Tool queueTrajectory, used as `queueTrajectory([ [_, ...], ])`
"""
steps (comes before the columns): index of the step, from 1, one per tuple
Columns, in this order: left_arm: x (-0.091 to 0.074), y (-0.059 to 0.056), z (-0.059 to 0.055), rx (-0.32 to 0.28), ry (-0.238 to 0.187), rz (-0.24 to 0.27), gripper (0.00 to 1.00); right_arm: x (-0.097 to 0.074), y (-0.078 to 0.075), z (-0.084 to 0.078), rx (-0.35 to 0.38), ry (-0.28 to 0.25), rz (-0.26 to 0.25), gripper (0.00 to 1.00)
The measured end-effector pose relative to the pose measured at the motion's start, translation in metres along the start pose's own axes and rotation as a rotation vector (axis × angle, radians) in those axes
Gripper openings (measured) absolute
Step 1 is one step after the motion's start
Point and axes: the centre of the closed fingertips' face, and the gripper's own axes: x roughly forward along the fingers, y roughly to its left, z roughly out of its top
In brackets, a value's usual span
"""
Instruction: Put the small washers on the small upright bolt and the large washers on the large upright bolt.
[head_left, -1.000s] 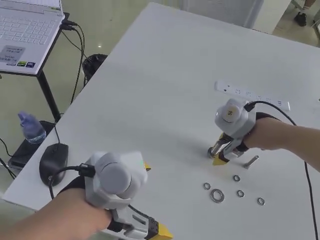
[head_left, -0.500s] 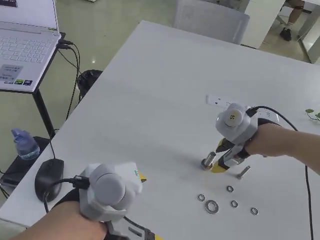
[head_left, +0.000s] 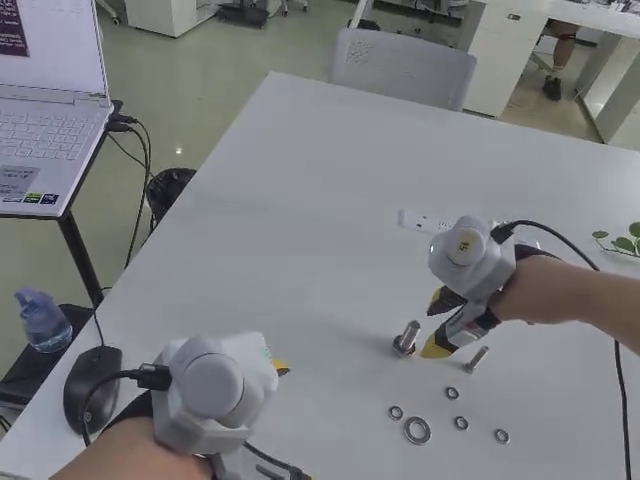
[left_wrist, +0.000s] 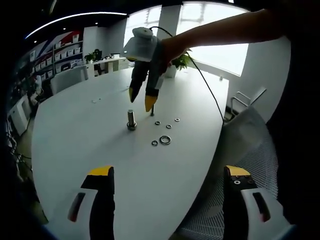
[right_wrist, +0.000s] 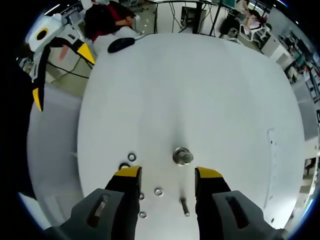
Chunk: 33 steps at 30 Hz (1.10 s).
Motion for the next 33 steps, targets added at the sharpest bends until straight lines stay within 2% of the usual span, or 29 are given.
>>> queueTrajectory([
  [4, 0.000, -0.002, 0.000, 0.004, -0.002, 0.001, 0.90, -0.003, 0.005, -0.004, -0.004, 0.002, 0.001, 0.44],
  [7, -0.001, 0.002, 0.000, -0.003, -0.002, 0.010, 0.90, -0.004, 0.013, -0.007, -0.016, 0.004, 0.005, 0.44],
  [11, -0.004, 0.003, 0.009, 0.003, -0.021, 0.014, 0.90, -0.006, 0.025, -0.007, -0.029, -0.004, 0.011, 0.44],
  [15, -0.005, 0.006, 0.012, 0.008, -0.029, 0.023, 0.91, -0.008, 0.036, -0.006, -0.038, -0.005, 0.013, 0.44],
  [21, -0.001, 0.008, 0.006, 0.026, -0.023, 0.033, 0.93, -0.009, 0.050, -0.009, -0.038, -0.013, 0.018, 0.44],
  [26, 0.005, 0.007, 0.003, 0.030, -0.034, 0.028, 0.96, -0.011, 0.064, -0.011, 0.005, -0.045, 0.026, 0.44],
  [33, 0.012, 0.005, 0.006, 0.034, -0.052, 0.030, 0.99, -0.015, 0.080, -0.019, 0.002, -0.044, 0.022, 0.44],
])
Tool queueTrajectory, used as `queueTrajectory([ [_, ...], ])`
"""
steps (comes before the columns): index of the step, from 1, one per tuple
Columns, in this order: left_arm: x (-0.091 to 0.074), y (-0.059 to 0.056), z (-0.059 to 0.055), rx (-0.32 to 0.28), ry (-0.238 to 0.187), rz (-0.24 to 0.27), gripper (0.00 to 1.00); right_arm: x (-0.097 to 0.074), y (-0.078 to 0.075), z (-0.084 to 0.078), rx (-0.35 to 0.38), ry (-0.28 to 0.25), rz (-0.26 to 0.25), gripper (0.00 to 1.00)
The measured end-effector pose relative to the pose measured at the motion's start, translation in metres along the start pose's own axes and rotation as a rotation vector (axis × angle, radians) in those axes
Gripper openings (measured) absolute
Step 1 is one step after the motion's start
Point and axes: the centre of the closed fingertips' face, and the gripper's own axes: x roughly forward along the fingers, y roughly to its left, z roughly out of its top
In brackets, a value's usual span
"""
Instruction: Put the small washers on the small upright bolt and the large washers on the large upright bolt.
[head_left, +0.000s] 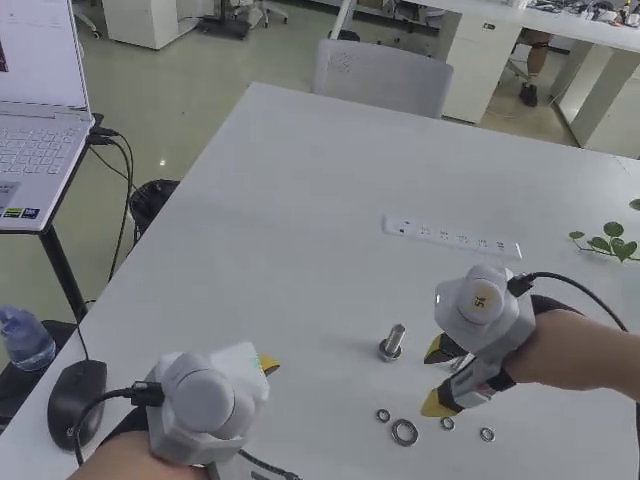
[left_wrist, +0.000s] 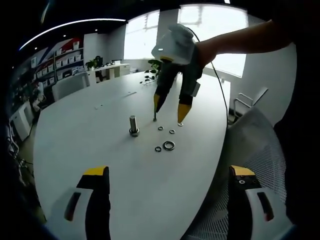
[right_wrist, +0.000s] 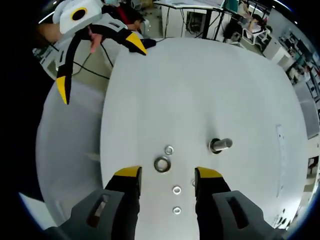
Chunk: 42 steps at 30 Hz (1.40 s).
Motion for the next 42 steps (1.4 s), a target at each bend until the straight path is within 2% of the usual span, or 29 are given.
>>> queueTrajectory([
  [8, 0.014, -0.002, 0.005, 0.017, -0.001, -0.010, 0.99, 0.002, 0.011, -0.008, 0.014, -0.010, 0.000, 0.44],
  [15, 0.025, 0.003, 0.010, 0.019, -0.009, -0.003, 0.99, 0.007, 0.014, -0.013, 0.014, -0.005, -0.005, 0.44],
  [19, 0.026, 0.007, 0.007, 0.028, 0.013, 0.012, 0.99, 0.012, 0.016, -0.012, 0.020, -0.011, -0.004, 0.45],
  [26, 0.024, 0.010, -0.007, 0.019, 0.067, 0.026, 0.98, 0.025, 0.016, -0.014, 0.039, -0.003, 0.003, 0.45],
  [34, 0.025, 0.008, -0.010, 0.022, 0.074, 0.019, 0.97, 0.039, 0.004, -0.012, 0.076, -0.011, -0.019, 0.45],
  [42, 0.026, 0.007, -0.009, 0.017, 0.068, 0.015, 0.96, 0.059, 0.006, -0.021, 0.067, 0.008, -0.009, 0.45],
])
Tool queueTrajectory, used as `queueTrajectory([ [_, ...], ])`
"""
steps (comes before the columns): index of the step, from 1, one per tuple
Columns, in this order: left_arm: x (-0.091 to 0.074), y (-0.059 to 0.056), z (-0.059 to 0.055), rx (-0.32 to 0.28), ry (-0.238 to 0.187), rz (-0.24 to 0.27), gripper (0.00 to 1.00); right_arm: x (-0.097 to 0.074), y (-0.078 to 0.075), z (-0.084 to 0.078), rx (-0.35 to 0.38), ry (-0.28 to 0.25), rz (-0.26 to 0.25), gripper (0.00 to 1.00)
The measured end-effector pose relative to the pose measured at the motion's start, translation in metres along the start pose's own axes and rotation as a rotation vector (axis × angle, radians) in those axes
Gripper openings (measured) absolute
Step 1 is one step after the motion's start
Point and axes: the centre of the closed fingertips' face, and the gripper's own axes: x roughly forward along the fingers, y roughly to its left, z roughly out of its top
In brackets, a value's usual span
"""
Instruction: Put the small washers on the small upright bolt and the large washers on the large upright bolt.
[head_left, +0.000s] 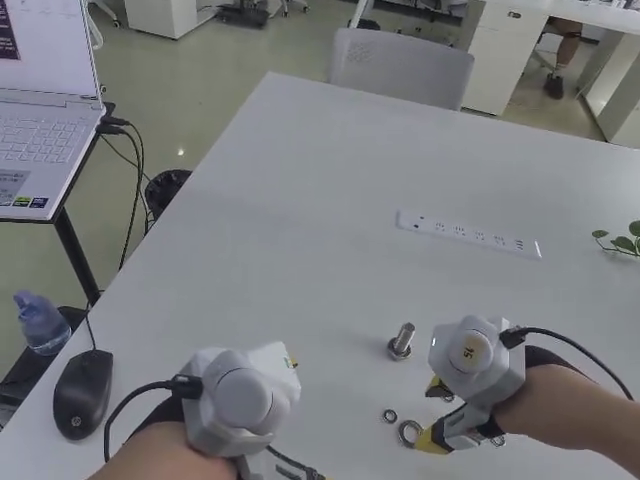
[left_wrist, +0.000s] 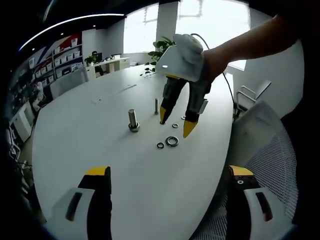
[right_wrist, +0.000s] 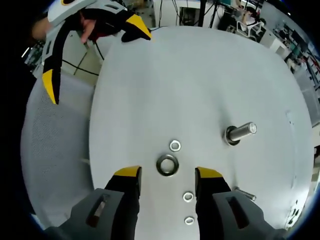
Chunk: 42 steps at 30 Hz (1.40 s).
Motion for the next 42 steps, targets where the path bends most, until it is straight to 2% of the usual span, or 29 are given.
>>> queueTrajectory([
  [6, 0.003, -0.003, -0.002, 0.003, 0.009, -0.006, 0.95, 0.014, 0.001, -0.001, 0.020, -0.008, 0.003, 0.45],
  [11, 0.001, -0.002, -0.003, -0.012, 0.005, -0.001, 0.94, 0.023, 0.003, -0.006, -0.023, 0.024, -0.013, 0.44],
  [17, -0.001, -0.001, -0.004, -0.019, 0.003, 0.010, 0.94, 0.030, 0.003, -0.007, 0.003, 0.030, -0.009, 0.44],
  [25, -0.005, -0.007, -0.006, -0.031, -0.004, 0.010, 0.93, 0.036, 0.007, -0.009, -0.009, 0.047, -0.018, 0.44],
  [32, -0.009, -0.008, -0.009, -0.027, 0.001, 0.009, 0.93, 0.034, 0.005, -0.009, -0.003, 0.037, -0.029, 0.43],
  [35, -0.011, -0.009, -0.006, -0.029, -0.012, 0.009, 0.92, 0.034, 0.005, -0.009, -0.001, 0.022, -0.028, 0.43],
  [38, -0.013, -0.009, -0.003, -0.033, -0.024, 0.009, 0.92, 0.034, 0.004, -0.010, 0.008, 0.016, -0.032, 0.39],
  [42, -0.012, -0.012, -0.006, -0.018, -0.011, -0.002, 0.91, 0.033, 0.004, -0.010, 0.015, 0.020, -0.036, 0.34],
])
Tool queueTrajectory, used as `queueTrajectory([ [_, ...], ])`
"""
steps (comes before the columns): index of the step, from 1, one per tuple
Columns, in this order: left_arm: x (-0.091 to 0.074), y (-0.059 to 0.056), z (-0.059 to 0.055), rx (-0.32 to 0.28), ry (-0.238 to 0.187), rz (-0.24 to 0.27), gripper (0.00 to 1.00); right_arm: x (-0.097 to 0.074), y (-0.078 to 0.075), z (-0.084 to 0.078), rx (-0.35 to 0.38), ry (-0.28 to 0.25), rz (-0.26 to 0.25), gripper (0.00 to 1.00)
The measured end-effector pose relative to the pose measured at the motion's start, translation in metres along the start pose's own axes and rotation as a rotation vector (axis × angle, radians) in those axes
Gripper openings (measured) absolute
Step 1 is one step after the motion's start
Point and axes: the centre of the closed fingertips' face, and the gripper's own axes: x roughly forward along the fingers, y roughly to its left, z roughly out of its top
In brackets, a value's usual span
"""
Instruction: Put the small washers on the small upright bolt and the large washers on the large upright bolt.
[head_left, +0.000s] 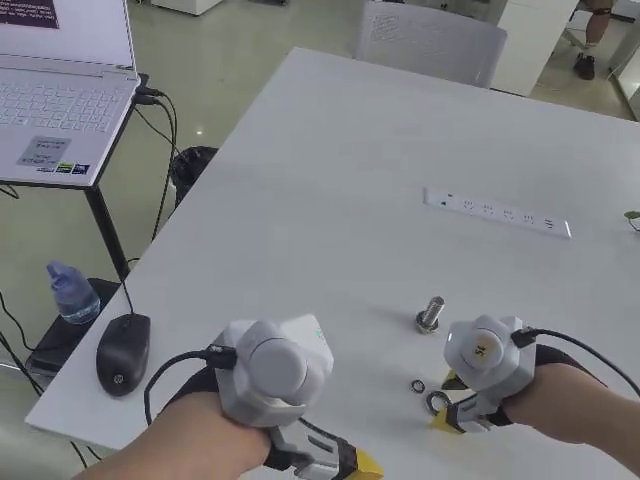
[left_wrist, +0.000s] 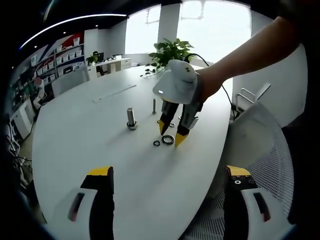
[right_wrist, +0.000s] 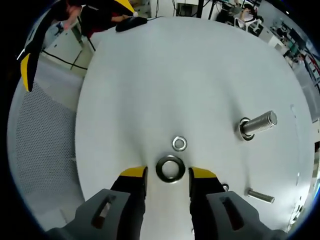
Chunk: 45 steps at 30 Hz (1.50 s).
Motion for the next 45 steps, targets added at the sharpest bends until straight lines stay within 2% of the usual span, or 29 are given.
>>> queueTrajectory([
  [5, -0.002, -0.002, -0.004, 0.008, 0.014, -0.007, 0.89, 0.001, 0.002, 0.002, -0.004, 0.027, -0.001, 0.31],
  [10, -0.002, -0.004, -0.009, 0.017, 0.027, -0.022, 0.87, 0.001, 0.000, 0.002, 0.008, 0.077, -0.002, 0.25],
  [15, -0.002, 0.001, -0.006, 0.009, 0.015, -0.020, 0.86, 0.002, 0.000, 0.002, 0.019, 0.128, -0.007, 0.24],
  [18, 0.000, 0.002, -0.003, 0.010, 0.004, -0.020, 0.85, 0.002, -0.001, 0.000, -0.003, 0.141, -0.003, 0.22],
  [24, 0.005, -0.006, 0.001, 0.019, 0.007, -0.045, 0.84, 0.003, 0.000, 0.002, -0.004, 0.178, -0.011, 0.21],
  [29, 0.006, -0.008, -0.001, 0.018, 0.026, -0.044, 0.82, 0.003, -0.001, 0.001, -0.011, 0.169, -0.007, 0.21],
  [30, 0.005, -0.009, 0.001, 0.014, 0.026, -0.044, 0.81, 0.003, -0.001, 0.002, -0.064, 0.154, -0.006, 0.21],
  [31, 0.004, -0.010, 0.003, 0.013, 0.021, -0.042, 0.80, 0.003, 0.001, 0.001, -0.070, 0.150, -0.003, 0.21],
  [33, 0.005, -0.011, 0.007, 0.011, 0.012, -0.037, 0.80, 0.001, 0.000, 0.000, -0.050, 0.153, 0.006, 0.21],
  [38, 0.008, -0.011, 0.006, -0.020, 0.021, -0.032, 0.84, 0.001, 0.000, 0.000, -0.076, 0.155, 0.026, 0.21],
  [45, 0.009, -0.009, 0.004, -0.034, 0.027, -0.031, 0.90, -0.001, -0.005, -0.005, -0.049, 0.151, 0.036, 0.21],
])
